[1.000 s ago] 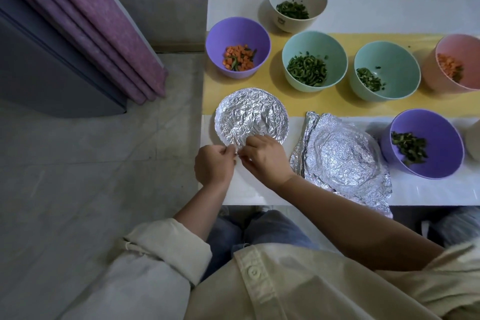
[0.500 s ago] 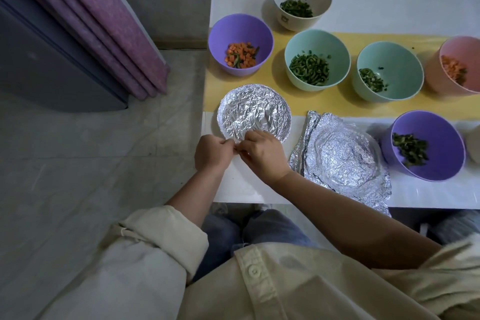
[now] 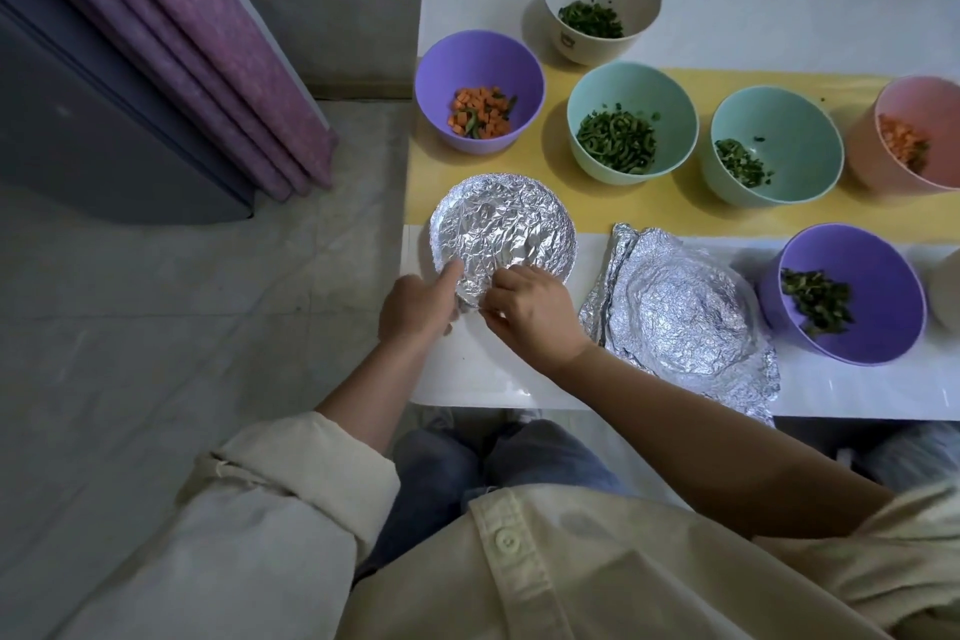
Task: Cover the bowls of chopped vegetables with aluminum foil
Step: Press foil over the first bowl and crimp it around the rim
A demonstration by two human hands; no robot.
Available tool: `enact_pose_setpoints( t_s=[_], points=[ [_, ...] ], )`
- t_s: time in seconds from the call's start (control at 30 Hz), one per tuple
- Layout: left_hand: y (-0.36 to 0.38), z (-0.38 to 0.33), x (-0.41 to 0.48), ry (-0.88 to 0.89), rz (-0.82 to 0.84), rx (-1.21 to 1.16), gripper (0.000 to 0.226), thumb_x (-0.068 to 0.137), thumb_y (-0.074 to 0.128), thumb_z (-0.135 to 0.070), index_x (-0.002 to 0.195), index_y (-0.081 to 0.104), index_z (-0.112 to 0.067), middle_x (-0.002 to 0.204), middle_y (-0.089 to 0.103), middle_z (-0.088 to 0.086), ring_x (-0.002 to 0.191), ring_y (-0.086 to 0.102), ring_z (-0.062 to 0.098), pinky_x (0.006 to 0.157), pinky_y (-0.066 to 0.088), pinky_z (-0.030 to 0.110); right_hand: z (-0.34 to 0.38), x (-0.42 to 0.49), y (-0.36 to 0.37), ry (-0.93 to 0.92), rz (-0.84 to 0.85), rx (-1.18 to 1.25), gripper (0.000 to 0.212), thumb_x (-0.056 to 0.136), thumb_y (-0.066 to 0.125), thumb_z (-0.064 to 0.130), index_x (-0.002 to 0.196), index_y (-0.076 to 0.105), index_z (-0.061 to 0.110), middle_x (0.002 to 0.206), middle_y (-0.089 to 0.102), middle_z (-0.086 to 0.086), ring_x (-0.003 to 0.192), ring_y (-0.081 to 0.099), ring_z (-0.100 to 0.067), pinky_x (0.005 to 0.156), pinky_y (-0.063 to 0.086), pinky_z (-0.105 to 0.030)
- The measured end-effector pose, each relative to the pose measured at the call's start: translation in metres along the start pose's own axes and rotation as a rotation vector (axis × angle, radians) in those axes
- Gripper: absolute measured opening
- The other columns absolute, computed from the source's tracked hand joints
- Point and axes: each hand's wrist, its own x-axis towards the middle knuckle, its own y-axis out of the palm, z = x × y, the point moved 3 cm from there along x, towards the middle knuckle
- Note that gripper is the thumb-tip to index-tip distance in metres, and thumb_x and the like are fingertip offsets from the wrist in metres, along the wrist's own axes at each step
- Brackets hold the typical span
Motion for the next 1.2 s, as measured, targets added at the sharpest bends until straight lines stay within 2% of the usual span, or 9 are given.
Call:
enact_pose_setpoints(
  t_s=[0.2,0.3,0.4,0.5,0.77,0.9,1.0,1.07,1.2],
  points=[
    [0.022,0.008,-0.005,0.018,0.099,-0.067,0.027,0.096,0.049,-0.018,0.078,0.062,-0.003,0.079,0.068,0.017,0.086,0.066,0.038,0.082,0.055,0.046,0.003,0.001,0.002,0.001,-0.004,0.034,0.028,0.082,0.049,0.022,0.062,0.064,0.010,0.066,0.054,-0.003,0.059,0.054,-0.025,0.050,0.034,-0.026],
    [0.019,0.005,-0.005,0.009,0.110,-0.072,0.025,0.095,0.050,-0.018,0.090,0.064,0.001,0.096,0.071,0.025,0.096,0.068,0.039,0.084,0.055,0.051,0.002,0.002,0.000,0.012,-0.009,0.041,0.023,0.081,0.055,0.020,0.063,0.065,0.010,0.066,0.056,-0.003,0.060,0.055,-0.025,0.050,0.034,-0.025],
    [0.020,0.005,-0.006,-0.105,0.175,-0.100,0.030,0.100,0.045,-0.033,0.092,0.058,-0.008,0.088,0.066,0.013,0.080,0.062,0.027,0.071,0.048,0.036,0.003,0.001,0.000,0.020,-0.013,0.066,0.020,0.080,0.060,0.016,0.062,0.064,0.009,0.065,0.055,-0.004,0.059,0.055,-0.026,0.049,0.034,-0.025],
    [0.021,0.007,-0.004,-0.094,0.217,-0.085,0.021,0.099,0.043,-0.022,0.091,0.056,-0.008,0.086,0.061,0.015,0.073,0.054,0.023,0.065,0.040,0.030,0.003,0.000,0.000,0.028,-0.016,0.072,0.029,0.084,0.051,0.021,0.060,0.063,0.009,0.064,0.055,-0.004,0.058,0.054,-0.025,0.049,0.032,-0.025],
    [0.021,0.000,-0.005,-0.039,0.194,0.082,0.036,0.099,0.040,-0.023,0.114,0.059,0.003,0.110,0.068,0.021,0.106,0.063,0.036,0.071,0.039,0.036,0.003,0.002,0.002,0.040,-0.010,0.034,0.017,0.072,0.076,0.009,0.060,0.064,0.008,0.063,0.053,-0.004,0.057,0.055,-0.026,0.047,0.035,-0.026],
    [0.018,0.000,-0.006,0.017,0.141,0.104,0.033,0.095,0.044,-0.021,0.109,0.059,0.004,0.103,0.070,0.023,0.099,0.066,0.037,0.090,0.050,0.046,0.006,0.006,0.004,-0.001,-0.028,0.054,0.020,0.080,0.066,0.016,0.062,0.066,0.008,0.063,0.053,-0.005,0.059,0.054,-0.027,0.051,0.037,-0.027],
    [0.012,0.002,0.006,0.023,0.136,0.097,0.044,0.079,0.045,-0.033,0.096,0.065,0.003,0.091,0.073,0.022,0.092,0.070,0.037,0.091,0.053,0.049,0.003,0.003,0.002,-0.052,0.005,0.057,0.012,0.079,0.069,0.020,0.077,0.068,0.008,0.073,0.057,-0.007,0.067,0.055,-0.028,0.057,0.043,-0.032],
    [0.006,0.003,0.010,0.013,0.159,0.095,0.039,0.087,0.046,-0.030,0.094,0.065,0.002,0.079,0.074,0.018,0.087,0.072,0.033,0.093,0.054,0.047,-0.002,-0.002,-0.001,-0.053,0.017,0.036,0.018,0.072,0.079,0.017,0.078,0.065,0.008,0.076,0.058,-0.007,0.070,0.055,-0.029,0.058,0.045,-0.035],
    [-0.002,-0.003,0.010,0.031,0.123,0.111,0.036,0.098,0.041,-0.023,0.088,0.066,0.000,0.072,0.074,0.011,0.085,0.073,0.029,0.091,0.054,0.039,-0.002,-0.002,0.001,-0.085,0.018,0.035,0.019,0.077,0.072,0.009,0.063,0.060,0.008,0.066,0.055,-0.007,0.060,0.053,-0.029,0.051,0.042,-0.033]
  ],
)
